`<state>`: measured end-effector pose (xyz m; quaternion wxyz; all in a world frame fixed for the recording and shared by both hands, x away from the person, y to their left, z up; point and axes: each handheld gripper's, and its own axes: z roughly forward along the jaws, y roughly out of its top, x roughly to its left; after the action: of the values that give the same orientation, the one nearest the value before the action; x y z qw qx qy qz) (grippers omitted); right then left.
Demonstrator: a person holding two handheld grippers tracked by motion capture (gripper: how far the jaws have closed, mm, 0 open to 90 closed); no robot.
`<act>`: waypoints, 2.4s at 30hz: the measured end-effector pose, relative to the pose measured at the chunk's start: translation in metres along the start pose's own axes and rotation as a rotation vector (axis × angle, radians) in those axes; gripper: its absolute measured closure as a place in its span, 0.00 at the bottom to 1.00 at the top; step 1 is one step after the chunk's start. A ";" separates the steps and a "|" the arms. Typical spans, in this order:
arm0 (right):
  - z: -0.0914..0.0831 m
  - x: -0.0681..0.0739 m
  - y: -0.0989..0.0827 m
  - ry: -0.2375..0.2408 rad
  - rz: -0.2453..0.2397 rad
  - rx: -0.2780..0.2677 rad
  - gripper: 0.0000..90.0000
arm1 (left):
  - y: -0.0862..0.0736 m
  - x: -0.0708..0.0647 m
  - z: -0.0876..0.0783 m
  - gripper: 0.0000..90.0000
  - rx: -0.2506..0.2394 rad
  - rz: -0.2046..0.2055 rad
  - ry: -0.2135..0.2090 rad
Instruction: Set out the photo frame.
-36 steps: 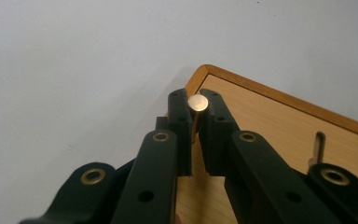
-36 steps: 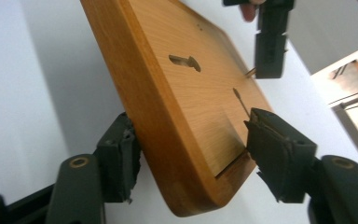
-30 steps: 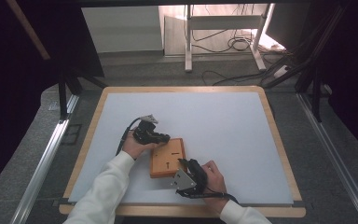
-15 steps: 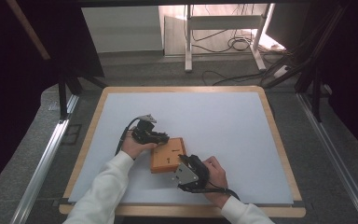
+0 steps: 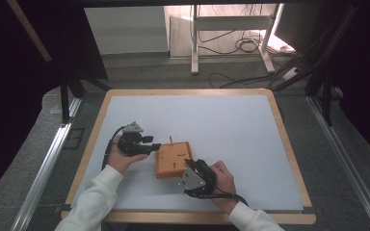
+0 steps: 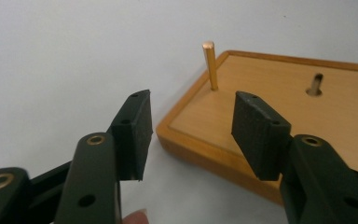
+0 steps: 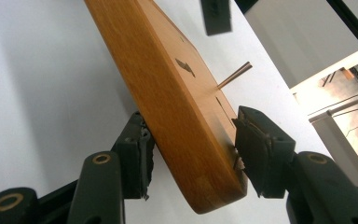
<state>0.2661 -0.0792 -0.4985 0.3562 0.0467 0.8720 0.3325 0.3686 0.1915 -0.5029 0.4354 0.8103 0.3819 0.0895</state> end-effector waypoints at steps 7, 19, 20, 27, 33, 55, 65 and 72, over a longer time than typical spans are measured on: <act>0.000 0.000 0.000 0.002 -0.001 -0.002 0.54 | -0.025 -0.006 -0.013 0.48 -0.009 -0.023 0.026; 0.000 0.000 0.000 0.003 -0.003 0.002 0.54 | -0.046 -0.015 -0.016 0.46 0.032 0.024 0.060; 0.000 0.000 0.000 0.003 -0.003 0.000 0.54 | -0.046 -0.015 -0.016 0.46 0.033 0.023 0.058; -0.001 0.000 0.000 0.001 -0.001 0.008 0.54 | -0.047 -0.015 -0.014 0.46 0.041 0.013 0.047; -0.002 -0.003 0.001 -0.014 -0.008 0.010 0.55 | -0.048 -0.013 -0.011 0.44 0.053 0.012 0.042; -0.003 -0.020 0.013 0.000 -0.023 0.042 0.60 | -0.050 -0.009 -0.009 0.43 0.063 -0.007 0.028; 0.000 -0.028 0.023 0.025 -0.054 0.066 0.64 | -0.051 -0.008 -0.009 0.42 0.064 -0.009 0.028; 0.002 -0.033 0.029 0.030 -0.077 0.078 0.66 | -0.051 -0.008 -0.009 0.42 0.064 -0.010 0.025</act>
<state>0.2873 -0.0661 -0.4628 0.3537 0.0219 0.8906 0.2850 0.3312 0.2090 -0.5351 0.4051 0.8205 0.3943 0.0853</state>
